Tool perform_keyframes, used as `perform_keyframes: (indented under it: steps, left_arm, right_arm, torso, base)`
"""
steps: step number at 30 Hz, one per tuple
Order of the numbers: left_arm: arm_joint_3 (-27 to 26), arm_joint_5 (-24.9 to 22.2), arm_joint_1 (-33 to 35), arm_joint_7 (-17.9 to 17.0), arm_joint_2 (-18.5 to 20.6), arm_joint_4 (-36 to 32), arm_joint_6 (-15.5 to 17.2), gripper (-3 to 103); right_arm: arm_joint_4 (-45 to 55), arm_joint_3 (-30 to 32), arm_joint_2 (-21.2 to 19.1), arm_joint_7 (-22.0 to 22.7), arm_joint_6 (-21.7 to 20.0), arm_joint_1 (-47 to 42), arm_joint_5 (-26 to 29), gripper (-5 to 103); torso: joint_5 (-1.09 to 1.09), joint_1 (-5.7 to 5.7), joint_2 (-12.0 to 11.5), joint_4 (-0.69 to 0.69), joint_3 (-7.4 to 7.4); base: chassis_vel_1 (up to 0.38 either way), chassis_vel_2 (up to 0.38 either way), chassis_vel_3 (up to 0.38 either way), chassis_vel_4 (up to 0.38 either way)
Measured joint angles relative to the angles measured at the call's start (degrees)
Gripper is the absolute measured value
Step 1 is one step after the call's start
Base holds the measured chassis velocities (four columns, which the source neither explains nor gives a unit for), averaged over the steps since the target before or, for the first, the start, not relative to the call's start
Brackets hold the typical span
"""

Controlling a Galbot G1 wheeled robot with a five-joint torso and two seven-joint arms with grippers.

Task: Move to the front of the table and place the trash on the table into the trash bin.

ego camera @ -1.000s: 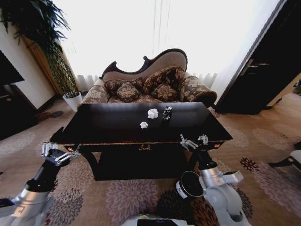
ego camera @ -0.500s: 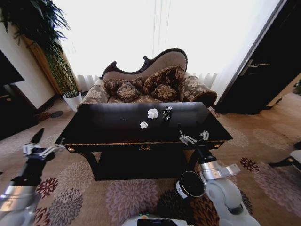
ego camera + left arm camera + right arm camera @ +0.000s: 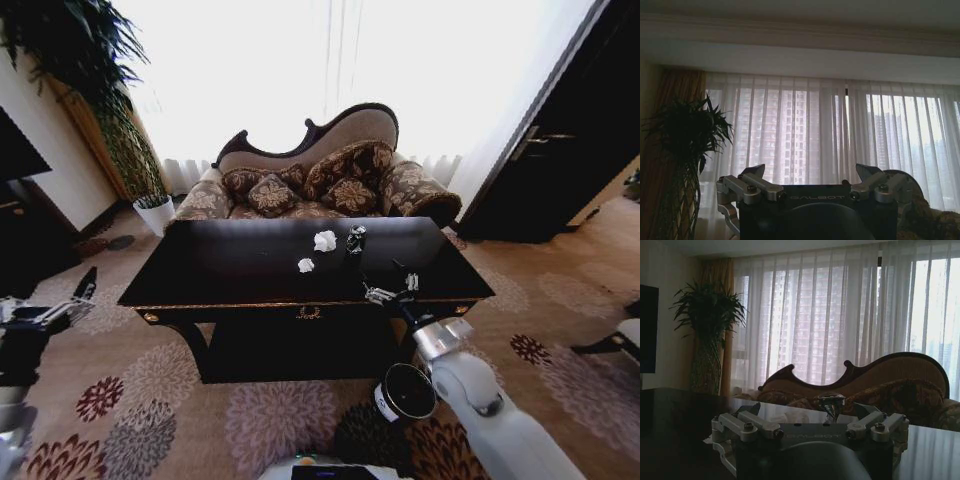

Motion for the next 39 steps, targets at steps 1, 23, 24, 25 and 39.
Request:
perform_keyframes:
  steps: [1, 23, 24, 25, 39]
  left_arm:
    - [0.0, 0.0, 0.0, 0.0, 0.0, 0.0, 0.0, 100]
    - [2.34, 2.33, -0.1, 1.25, -0.71, 0.09, 0.13, 100]
    - [2.54, 1.88, -0.12, 1.25, -0.71, 0.08, 0.13, 100]
    - [2.54, 1.88, -0.12, 1.25, -0.71, 0.08, 0.13, 100]
    - [3.61, 2.16, -0.38, 1.84, -1.33, 0.24, -0.15, 100]
  right_arm:
    - [0.0, 0.0, 0.0, 0.0, 0.0, 0.0, 0.0, 100]
    - [-18.15, -12.42, -8.12, 0.88, -5.35, 21.39, 13.11, 100]
    - [-18.06, -13.54, -8.33, 1.61, -6.13, 22.52, 16.34, 100]
    - [-18.06, -13.54, -8.33, 1.61, -6.13, 22.52, 16.34, 100]
    - [-17.74, -24.26, -8.38, 3.7, -8.25, 33.58, 23.68, 100]
  torso:
    - [0.0, 0.0, 0.0, 0.0, 0.0]
    - [0.0, 0.01, 0.0, -0.01, 0.0]
    - [0.01, 0.0, 0.0, -0.01, 0.0]
    - [0.01, 0.0, 0.0, -0.01, 0.0]
    - [-0.02, 0.0, 0.0, -0.01, -0.01]
  base:
    - [0.0, 0.0, 0.0, 0.0]
    - [0.0, 0.0, 0.0, 0.0]
    - [0.0, 0.0, 0.0, 0.0]
    - [0.0, 0.0, 0.0, 0.0]
    - [0.0, 0.0, 0.0, 0.0]
